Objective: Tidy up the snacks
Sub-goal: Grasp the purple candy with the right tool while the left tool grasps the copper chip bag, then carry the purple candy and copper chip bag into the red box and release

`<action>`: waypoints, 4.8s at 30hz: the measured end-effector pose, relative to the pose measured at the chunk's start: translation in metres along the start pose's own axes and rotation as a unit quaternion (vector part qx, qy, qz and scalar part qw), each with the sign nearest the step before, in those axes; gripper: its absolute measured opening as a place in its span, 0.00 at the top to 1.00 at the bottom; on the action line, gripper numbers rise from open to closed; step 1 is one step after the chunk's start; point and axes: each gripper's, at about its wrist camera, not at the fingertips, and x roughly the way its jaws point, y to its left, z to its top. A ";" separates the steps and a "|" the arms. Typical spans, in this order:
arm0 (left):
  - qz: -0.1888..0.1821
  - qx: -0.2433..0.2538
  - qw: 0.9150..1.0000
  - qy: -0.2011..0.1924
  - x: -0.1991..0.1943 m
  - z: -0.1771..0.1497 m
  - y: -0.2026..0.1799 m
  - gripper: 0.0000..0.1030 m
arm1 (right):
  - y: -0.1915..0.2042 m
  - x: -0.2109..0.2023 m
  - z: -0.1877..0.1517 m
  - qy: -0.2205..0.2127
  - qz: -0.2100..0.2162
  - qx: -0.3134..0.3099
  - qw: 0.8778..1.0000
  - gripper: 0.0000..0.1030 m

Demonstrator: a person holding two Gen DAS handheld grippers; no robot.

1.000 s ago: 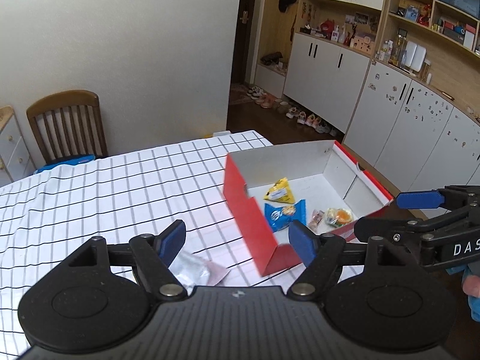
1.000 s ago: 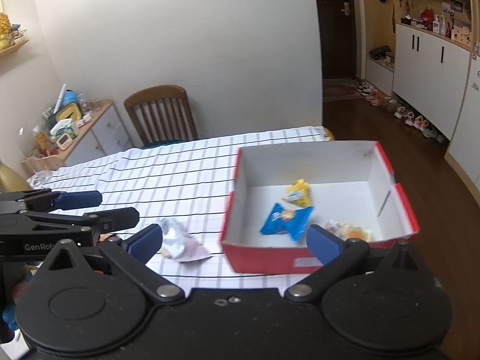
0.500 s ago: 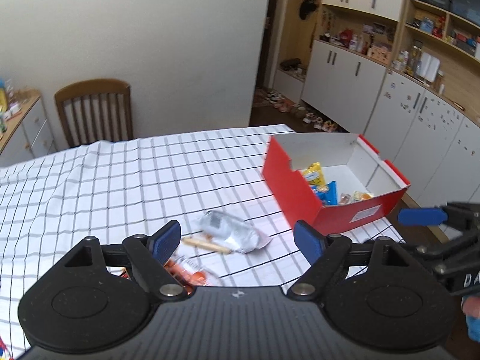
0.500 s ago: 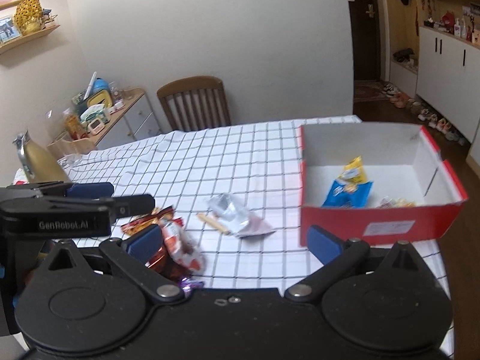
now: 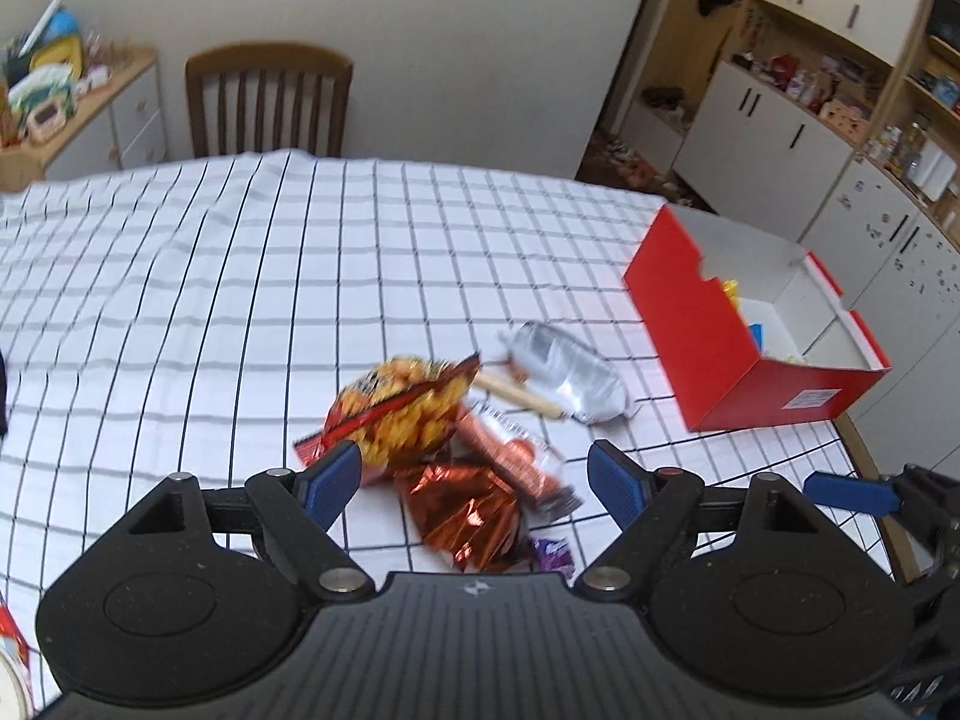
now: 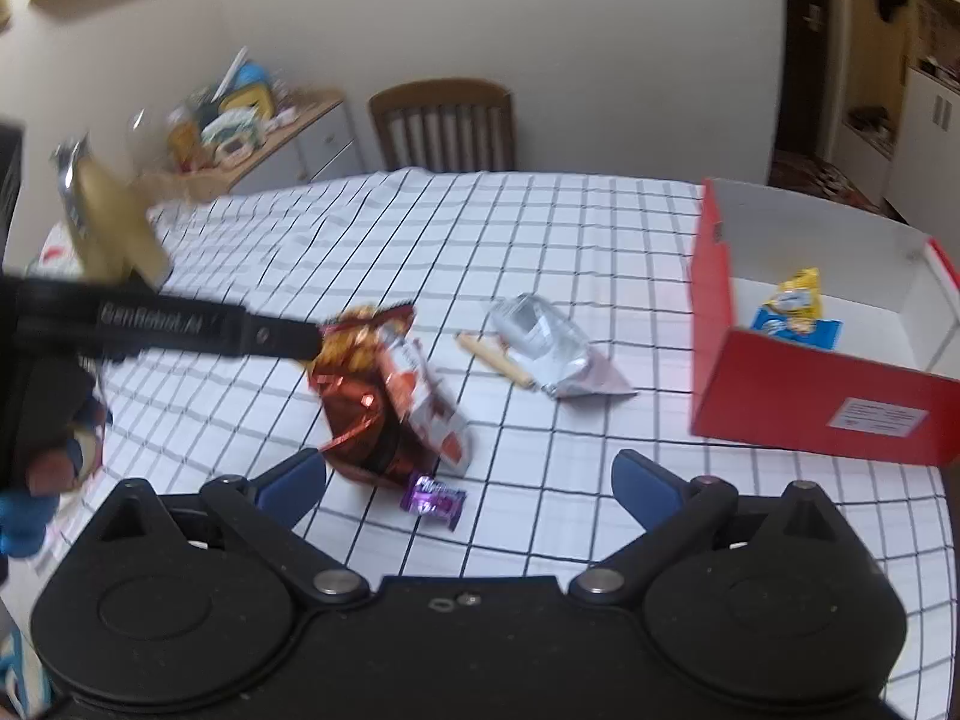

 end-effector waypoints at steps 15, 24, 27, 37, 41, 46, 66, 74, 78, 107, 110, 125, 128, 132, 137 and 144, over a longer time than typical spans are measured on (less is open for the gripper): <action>0.019 -0.029 0.997 0.070 0.059 -0.019 0.007 0.20 | 0.015 0.066 -0.027 0.061 0.024 -0.061 0.996 0.19; 0.021 -0.043 0.994 0.099 0.085 -0.017 0.006 0.20 | 0.026 0.093 -0.035 0.064 0.034 -0.139 0.988 0.38; 0.021 -0.040 0.993 0.107 0.091 -0.017 0.003 0.20 | 0.029 0.103 -0.037 0.070 0.024 -0.164 0.984 0.46; 0.004 -0.045 0.993 0.112 0.099 -0.014 -0.001 0.21 | 0.038 0.114 -0.037 0.054 0.021 -0.214 0.975 0.60; 0.004 -0.048 0.993 0.112 0.099 -0.014 0.000 0.31 | 0.041 0.111 -0.037 0.052 0.022 -0.223 0.973 0.69; 0.005 -0.058 0.992 0.114 0.096 -0.014 0.005 0.42 | 0.043 0.108 -0.039 0.055 0.016 -0.219 0.974 0.79; -0.009 -0.053 0.994 0.097 0.058 -0.030 -0.004 0.53 | 0.002 0.052 -0.048 0.047 -0.030 -0.065 0.996 0.92; -0.022 -0.035 0.996 0.082 0.029 -0.031 -0.023 0.53 | -0.019 0.009 -0.039 0.017 -0.030 -0.007 0.999 0.92; -0.032 -0.021 0.997 0.070 0.014 -0.027 -0.036 0.53 | -0.027 -0.016 -0.032 -0.001 -0.033 0.016 0.999 0.92; -0.098 0.087 0.991 -0.014 -0.012 0.035 -0.191 0.53 | -0.135 -0.106 0.013 -0.099 -0.080 0.055 0.990 0.91; -0.097 0.096 0.990 -0.020 -0.007 0.042 -0.210 0.53 | -0.151 -0.108 0.019 -0.104 -0.082 0.056 0.990 0.91; -0.063 0.110 0.991 -0.030 0.054 0.078 -0.273 0.53 | -0.235 -0.087 0.043 -0.092 -0.096 0.053 0.990 0.91; -0.047 0.103 0.993 -0.023 0.073 0.086 -0.276 0.53 | -0.252 -0.076 0.047 -0.081 -0.089 0.061 0.991 0.91; -0.031 0.094 0.995 -0.009 0.097 0.096 -0.279 0.53 | -0.269 -0.062 0.050 -0.069 -0.093 0.061 0.991 0.91; -0.013 0.098 0.995 0.002 0.125 0.105 -0.286 0.53 | -0.286 -0.042 0.055 -0.051 -0.094 0.066 0.992 0.91; 0.014 0.099 0.995 0.018 0.164 0.117 -0.297 0.53 | -0.302 -0.007 0.057 -0.019 -0.097 0.059 0.993 0.91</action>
